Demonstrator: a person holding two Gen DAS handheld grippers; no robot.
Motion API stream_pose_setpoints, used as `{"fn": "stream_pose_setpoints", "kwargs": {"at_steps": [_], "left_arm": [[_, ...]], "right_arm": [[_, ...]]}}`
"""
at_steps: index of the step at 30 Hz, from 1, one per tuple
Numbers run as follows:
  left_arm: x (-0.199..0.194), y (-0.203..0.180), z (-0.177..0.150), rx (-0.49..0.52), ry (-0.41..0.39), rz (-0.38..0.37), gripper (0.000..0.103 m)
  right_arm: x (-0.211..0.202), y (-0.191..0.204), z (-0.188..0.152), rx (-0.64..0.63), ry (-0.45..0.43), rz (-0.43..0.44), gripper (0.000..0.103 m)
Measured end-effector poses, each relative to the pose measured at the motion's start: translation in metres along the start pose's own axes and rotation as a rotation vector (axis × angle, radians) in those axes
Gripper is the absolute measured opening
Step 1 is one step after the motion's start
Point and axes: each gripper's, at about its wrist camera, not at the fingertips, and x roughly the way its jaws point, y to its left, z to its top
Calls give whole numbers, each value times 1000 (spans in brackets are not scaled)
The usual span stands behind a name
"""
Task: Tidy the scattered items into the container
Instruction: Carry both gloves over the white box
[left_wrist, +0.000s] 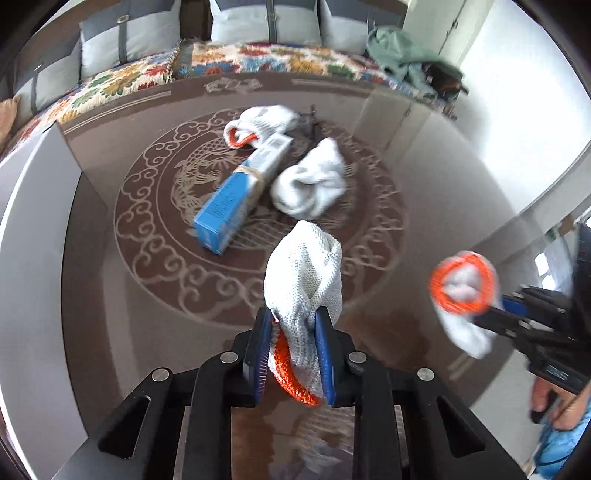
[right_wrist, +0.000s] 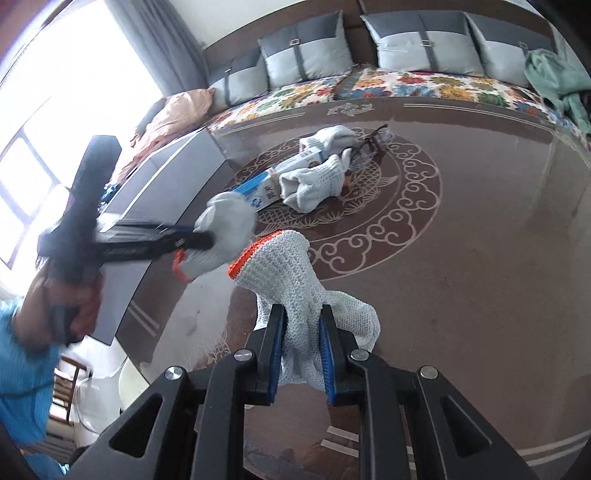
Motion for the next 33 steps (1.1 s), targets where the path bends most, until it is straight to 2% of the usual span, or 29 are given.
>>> {"fn": "stream_pose_setpoints", "kwargs": {"at_steps": [6,12,19,23,27,33], "left_arm": [[-26,-16,-33,-49,-58,-27,23],[-26,-20,-62,-119,-52,-60,23],[-30,-16,-88,-144,-50,-81,23],[-50,5,-93,-189,-91,-84,23],[-91,37,-94,-251,-175,-68,23],[-157,102,-100,-370,-309,24,23]], "right_arm": [[-8,3,-7,43,-23,-9,19],[-12,13,-15,59,-17,-20,19],[-4,33,-27,50,27,-9,19],[2,53,-24,25,46,16,19],[9,92,-4,-46,36,63,19],[24,163,39,-181,7,158,19]]}}
